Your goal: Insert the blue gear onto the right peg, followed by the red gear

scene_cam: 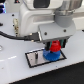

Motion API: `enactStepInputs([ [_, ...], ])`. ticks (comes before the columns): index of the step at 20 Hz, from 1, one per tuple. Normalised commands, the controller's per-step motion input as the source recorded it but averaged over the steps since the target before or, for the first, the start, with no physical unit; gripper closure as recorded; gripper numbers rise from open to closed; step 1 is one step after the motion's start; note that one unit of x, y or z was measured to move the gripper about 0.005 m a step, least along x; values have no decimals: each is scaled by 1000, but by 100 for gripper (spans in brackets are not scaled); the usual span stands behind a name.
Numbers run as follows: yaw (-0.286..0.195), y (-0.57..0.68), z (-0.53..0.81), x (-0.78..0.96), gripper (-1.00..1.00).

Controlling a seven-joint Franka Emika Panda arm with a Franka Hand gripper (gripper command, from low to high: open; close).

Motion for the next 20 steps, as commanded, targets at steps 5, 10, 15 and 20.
enactStepInputs([
  [5,0,-123,101,252,100],
  [10,0,-158,0,261,100],
  [15,0,-173,-97,237,100],
  [20,0,-43,-258,165,100],
])
